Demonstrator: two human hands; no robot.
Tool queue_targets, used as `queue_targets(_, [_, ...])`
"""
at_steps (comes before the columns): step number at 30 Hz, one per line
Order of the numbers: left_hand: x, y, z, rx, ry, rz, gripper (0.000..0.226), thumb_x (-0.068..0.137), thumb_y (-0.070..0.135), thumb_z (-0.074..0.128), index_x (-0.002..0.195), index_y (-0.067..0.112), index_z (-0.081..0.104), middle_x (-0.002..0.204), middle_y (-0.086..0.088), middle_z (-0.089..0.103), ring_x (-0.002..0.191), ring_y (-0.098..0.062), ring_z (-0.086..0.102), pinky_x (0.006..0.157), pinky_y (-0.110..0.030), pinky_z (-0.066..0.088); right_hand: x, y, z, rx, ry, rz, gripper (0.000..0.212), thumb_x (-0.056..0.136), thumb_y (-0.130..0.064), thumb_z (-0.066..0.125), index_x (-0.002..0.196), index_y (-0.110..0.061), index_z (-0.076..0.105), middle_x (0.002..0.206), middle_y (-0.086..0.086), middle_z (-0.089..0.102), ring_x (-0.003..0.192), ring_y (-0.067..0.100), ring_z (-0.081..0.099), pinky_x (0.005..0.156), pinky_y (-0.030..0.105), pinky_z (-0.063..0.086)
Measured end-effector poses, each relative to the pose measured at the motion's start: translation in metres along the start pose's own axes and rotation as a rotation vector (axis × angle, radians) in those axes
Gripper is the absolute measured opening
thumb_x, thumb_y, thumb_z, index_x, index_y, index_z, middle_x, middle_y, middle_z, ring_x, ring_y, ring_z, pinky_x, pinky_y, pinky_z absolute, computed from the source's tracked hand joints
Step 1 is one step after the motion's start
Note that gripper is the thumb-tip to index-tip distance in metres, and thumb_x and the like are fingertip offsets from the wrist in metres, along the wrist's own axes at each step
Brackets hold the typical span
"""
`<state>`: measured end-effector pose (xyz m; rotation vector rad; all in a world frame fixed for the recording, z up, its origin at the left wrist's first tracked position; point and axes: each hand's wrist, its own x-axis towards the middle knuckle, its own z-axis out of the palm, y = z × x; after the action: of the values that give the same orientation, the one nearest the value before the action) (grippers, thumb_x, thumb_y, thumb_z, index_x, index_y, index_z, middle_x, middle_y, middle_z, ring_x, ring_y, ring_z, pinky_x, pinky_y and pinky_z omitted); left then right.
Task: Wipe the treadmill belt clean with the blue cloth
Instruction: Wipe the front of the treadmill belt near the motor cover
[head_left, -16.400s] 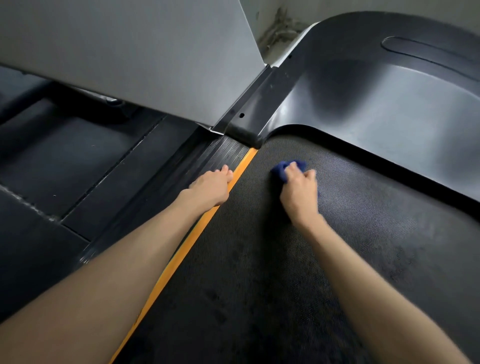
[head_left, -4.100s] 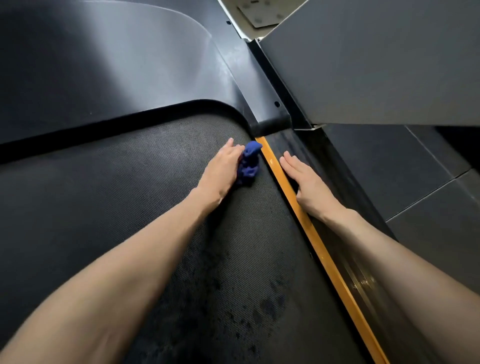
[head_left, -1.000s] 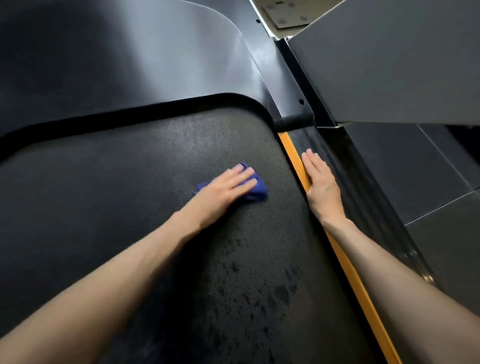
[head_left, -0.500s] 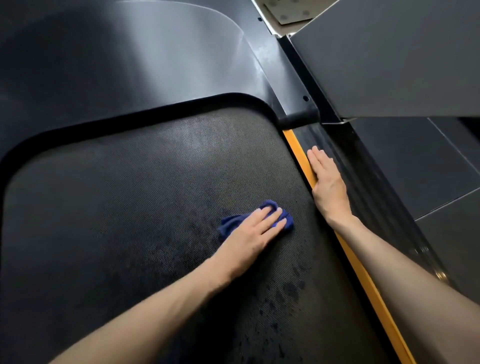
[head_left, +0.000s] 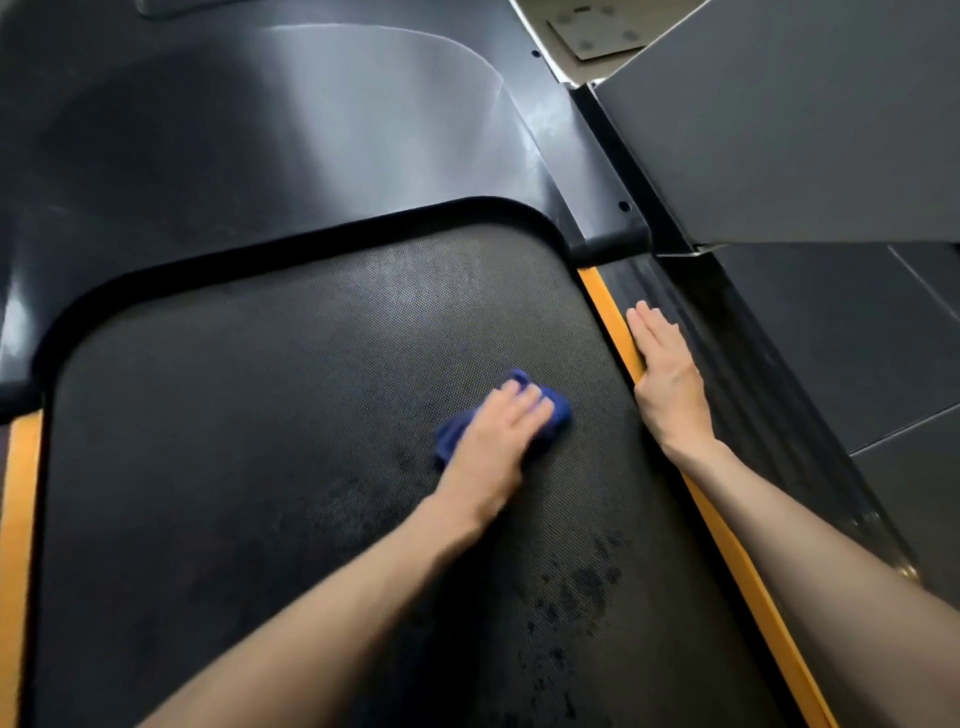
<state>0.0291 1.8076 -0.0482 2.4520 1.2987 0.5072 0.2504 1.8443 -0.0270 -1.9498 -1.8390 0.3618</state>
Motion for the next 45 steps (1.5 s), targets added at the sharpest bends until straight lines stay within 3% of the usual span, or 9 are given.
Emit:
queue_targets(5, [-0.008,0.005,-0.005,0.122,-0.188,0.164,0.045,0.096,0.018,0.032,0.139,0.016,0.043,0.149,-0.007,0.035,0.139,-0.021,0.029,0.114,-0.034,0.013,0.001,-0.002,-0.003,0.006,-0.005,-0.009,0.053,0.094,0.004,0.039,0.146,-0.009,0.033,0.153,0.006,0.029,0.143,0.017,0.020,0.117,0.023,0.003])
queue_targets(14, [0.022,-0.076,-0.054,0.165,0.043,-0.467,0.057,0.082,-0.005,0.045,0.138,0.008,0.043,0.148,-0.012,0.035,0.136,-0.034,0.030,0.112,-0.036,0.023,-0.002,-0.005,-0.003,0.011,0.011,0.000,0.053,0.094,0.006,0.037,0.146,-0.008,0.033,0.153,0.007,0.029,0.143,0.019,0.020,0.118,0.026,0.005])
queue_targets(18, [-0.023,-0.012,-0.011,0.227,-0.135,-0.144,0.055,0.074,0.009,0.031,0.118,0.002,0.063,0.125,-0.015,0.060,0.115,-0.033,0.057,0.107,-0.038,0.032,0.000,-0.001,0.000,-0.018,0.009,-0.010,0.056,0.093,0.009,0.038,0.146,-0.008,0.032,0.153,0.008,0.028,0.143,0.019,0.020,0.118,0.027,0.005])
queue_targets(22, [-0.039,-0.016,-0.018,0.209,-0.337,0.092,0.057,0.087,0.024,0.024,0.139,0.009,0.041,0.142,-0.015,0.044,0.133,-0.029,0.038,0.110,-0.044,0.030,0.000,0.000,0.002,-0.041,0.008,-0.013,0.056,0.093,0.009,0.037,0.146,-0.008,0.032,0.153,0.007,0.028,0.144,0.020,0.020,0.118,0.027,0.005])
queue_targets(26, [0.007,-0.069,-0.051,0.258,-0.197,-0.168,0.069,0.084,0.030,0.008,0.143,0.009,0.036,0.150,-0.014,0.031,0.138,-0.033,0.028,0.114,-0.041,0.019,-0.001,-0.003,-0.002,-0.035,-0.003,-0.015,0.054,0.094,0.007,0.039,0.146,-0.008,0.031,0.154,0.006,0.027,0.144,0.018,0.019,0.118,0.027,0.005])
queue_targets(30, [0.034,-0.085,-0.058,0.297,-0.084,-0.401,0.045,0.085,0.007,0.032,0.126,0.004,0.049,0.135,-0.019,0.048,0.120,-0.038,0.046,0.103,-0.043,0.034,-0.002,-0.002,-0.001,-0.035,0.011,-0.014,0.056,0.093,0.010,0.036,0.146,-0.007,0.031,0.153,0.007,0.028,0.143,0.019,0.019,0.118,0.027,0.005])
queue_targets(38, [-0.042,0.002,0.003,0.299,-0.164,0.318,0.044,0.091,0.016,0.028,0.134,0.005,0.035,0.130,-0.013,0.056,0.118,-0.031,0.055,0.097,-0.039,0.034,0.000,0.001,0.005,-0.096,0.038,-0.053,0.060,0.086,0.016,0.037,0.144,-0.002,0.035,0.151,0.014,0.031,0.142,0.026,0.025,0.118,0.029,0.006])
queue_targets(40, [-0.019,-0.024,-0.001,0.312,-0.160,0.307,0.048,0.095,0.020,0.022,0.142,0.010,0.021,0.133,-0.012,0.052,0.121,-0.027,0.048,0.099,-0.037,0.036,0.002,0.001,0.005,-0.113,0.040,-0.047,0.061,0.086,0.017,0.037,0.144,-0.003,0.034,0.152,0.012,0.030,0.142,0.025,0.024,0.117,0.026,0.005])
queue_targets(45, [0.069,-0.085,-0.024,0.346,-0.121,-0.079,0.049,0.090,0.014,0.028,0.134,-0.002,0.042,0.139,-0.023,0.045,0.128,-0.035,0.045,0.112,-0.036,0.021,-0.001,-0.001,0.004,-0.123,0.013,-0.035,0.061,0.090,0.015,0.038,0.147,-0.006,0.029,0.154,0.008,0.026,0.144,0.020,0.018,0.116,0.022,0.001])
